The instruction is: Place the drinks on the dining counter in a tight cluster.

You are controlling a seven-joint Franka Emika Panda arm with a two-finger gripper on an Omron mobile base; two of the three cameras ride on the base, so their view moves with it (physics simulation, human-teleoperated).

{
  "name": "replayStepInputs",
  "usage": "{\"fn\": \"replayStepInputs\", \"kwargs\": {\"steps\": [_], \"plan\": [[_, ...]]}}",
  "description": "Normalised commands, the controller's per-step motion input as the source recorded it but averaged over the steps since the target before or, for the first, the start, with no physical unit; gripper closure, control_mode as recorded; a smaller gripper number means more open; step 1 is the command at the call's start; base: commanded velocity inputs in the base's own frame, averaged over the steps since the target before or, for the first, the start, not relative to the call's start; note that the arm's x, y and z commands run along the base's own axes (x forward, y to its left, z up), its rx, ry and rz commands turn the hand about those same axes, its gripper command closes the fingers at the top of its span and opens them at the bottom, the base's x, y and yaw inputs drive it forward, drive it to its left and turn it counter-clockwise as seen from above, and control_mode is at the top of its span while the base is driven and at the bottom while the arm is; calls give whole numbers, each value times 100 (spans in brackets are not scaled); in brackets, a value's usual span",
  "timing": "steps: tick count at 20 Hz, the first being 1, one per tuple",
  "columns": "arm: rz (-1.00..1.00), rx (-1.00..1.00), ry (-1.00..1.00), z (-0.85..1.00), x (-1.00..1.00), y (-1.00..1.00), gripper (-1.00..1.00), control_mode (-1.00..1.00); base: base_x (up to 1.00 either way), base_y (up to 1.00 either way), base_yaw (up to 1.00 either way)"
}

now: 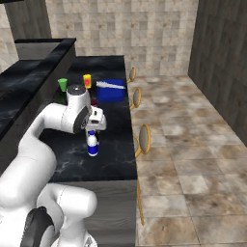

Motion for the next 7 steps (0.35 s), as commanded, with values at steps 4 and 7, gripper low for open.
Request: {"fn": "replayStepInputs", "kwargs": {"steps": [4, 7], "plan": [[0, 2, -13, 6, -100, -12, -100, -100, 0, 0, 0], [0, 0, -11, 14, -100, 0, -100, -100, 0, 0, 0]]}}
